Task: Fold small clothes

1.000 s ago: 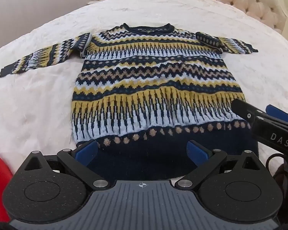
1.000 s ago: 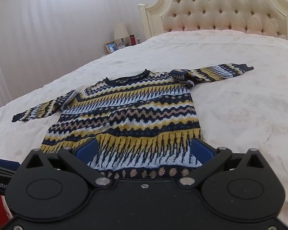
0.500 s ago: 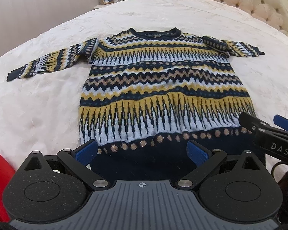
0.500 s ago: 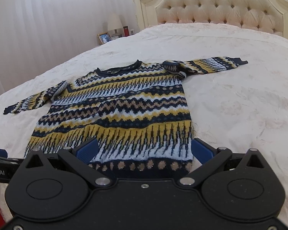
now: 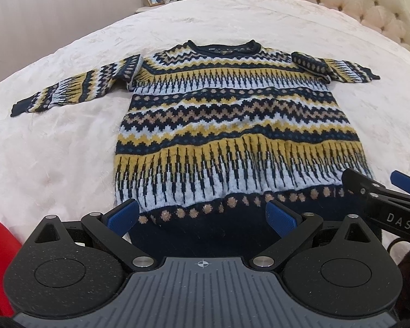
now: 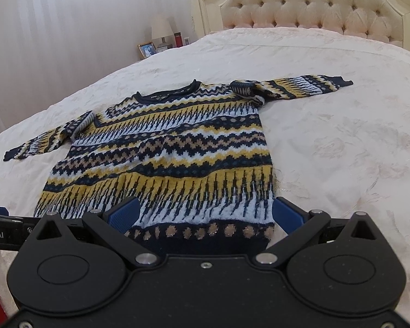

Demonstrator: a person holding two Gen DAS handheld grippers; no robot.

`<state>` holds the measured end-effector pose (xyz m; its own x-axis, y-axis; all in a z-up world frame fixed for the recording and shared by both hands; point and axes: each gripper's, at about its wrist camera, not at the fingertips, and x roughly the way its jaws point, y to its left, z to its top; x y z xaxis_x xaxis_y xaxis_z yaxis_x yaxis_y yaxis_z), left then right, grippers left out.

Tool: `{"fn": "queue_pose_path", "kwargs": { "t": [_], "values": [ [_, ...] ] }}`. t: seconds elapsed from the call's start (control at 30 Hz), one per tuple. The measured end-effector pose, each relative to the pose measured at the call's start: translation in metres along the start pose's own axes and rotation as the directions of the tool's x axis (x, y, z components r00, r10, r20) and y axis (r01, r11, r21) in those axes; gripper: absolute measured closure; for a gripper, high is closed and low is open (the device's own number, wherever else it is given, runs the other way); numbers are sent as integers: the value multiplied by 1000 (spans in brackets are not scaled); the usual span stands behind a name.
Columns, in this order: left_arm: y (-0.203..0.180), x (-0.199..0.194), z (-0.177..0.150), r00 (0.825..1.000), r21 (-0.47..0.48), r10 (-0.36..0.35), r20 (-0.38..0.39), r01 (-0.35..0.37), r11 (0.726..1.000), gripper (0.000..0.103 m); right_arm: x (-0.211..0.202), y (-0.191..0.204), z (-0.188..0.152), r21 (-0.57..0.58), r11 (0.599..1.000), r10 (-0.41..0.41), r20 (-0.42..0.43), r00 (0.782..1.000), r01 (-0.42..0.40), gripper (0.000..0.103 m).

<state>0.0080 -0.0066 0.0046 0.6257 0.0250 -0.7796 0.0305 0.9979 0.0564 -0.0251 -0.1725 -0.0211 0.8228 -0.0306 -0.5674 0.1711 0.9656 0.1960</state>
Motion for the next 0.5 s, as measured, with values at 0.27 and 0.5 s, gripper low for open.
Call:
{"fn": "queue_pose_path", "kwargs": {
  "t": [0.27,0.5],
  "values": [
    [0,2,0,1000,-1,-4,-8,4,1000,2,2,2,-1,-7,1000,5,-9,1000,-6,1],
    [1,5,-1,1000,-2,-8,-15,8,1000,2,3,4,-2,-15,1000,9,-15,1000,-10,1]
  ]
}}
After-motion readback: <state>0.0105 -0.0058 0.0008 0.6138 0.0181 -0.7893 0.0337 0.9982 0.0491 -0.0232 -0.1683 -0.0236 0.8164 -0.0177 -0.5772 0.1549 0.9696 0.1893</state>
